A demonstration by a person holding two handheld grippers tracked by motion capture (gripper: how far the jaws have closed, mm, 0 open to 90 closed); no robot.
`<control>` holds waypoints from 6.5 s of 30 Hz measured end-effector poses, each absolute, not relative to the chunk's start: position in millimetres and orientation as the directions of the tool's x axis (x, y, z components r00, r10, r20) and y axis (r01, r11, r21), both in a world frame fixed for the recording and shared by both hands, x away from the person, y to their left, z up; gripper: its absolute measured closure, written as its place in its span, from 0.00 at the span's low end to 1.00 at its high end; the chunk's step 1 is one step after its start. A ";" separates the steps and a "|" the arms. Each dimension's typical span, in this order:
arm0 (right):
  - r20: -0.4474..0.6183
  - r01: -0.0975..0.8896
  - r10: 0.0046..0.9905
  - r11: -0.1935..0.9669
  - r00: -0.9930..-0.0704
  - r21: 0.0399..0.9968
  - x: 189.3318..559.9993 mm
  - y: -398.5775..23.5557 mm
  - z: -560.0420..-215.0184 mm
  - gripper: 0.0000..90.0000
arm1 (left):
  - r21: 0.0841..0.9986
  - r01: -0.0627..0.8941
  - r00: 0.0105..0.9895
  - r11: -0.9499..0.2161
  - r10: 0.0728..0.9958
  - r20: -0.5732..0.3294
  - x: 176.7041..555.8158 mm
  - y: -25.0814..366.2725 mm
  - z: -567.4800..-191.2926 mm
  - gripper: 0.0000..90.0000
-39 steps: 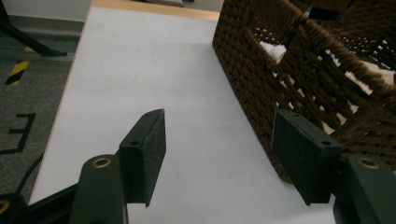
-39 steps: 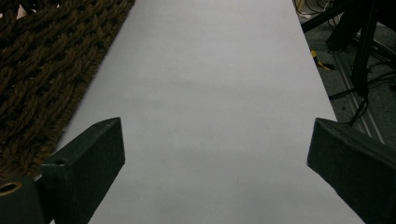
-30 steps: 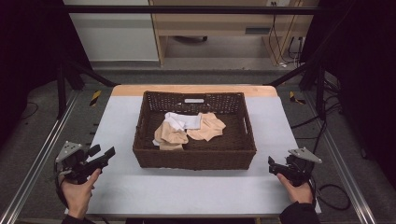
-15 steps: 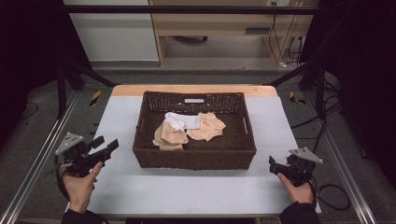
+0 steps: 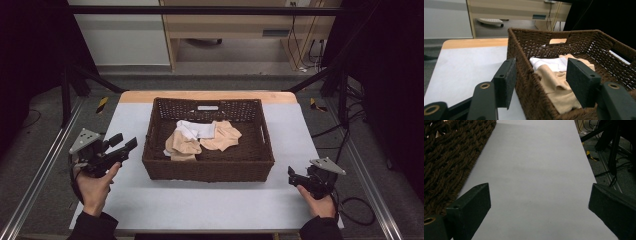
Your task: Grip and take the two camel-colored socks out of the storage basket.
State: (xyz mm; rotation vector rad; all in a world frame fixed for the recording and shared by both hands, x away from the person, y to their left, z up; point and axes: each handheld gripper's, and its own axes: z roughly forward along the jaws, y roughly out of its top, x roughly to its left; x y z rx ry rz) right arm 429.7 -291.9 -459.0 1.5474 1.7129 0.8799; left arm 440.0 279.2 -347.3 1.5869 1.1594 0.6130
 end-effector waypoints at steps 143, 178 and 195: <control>-0.036 0.539 0.996 0.073 -0.079 0.839 431.3 -293.0 -455.8 0.05 | 0.979 0.181 0.644 -0.095 0.763 -0.045 475.3 160.7 -301.5 0.95; -0.044 0.542 0.995 0.088 -0.094 0.836 429.4 -288.9 -456.4 0.05 | 0.948 0.213 0.814 -0.235 0.579 -0.039 377.6 146.5 -357.9 0.95; -0.051 0.558 0.994 0.097 -0.096 0.824 429.1 -287.6 -459.6 0.05 | 0.841 0.383 0.789 -0.382 0.609 -0.083 381.0 143.8 -444.9 0.94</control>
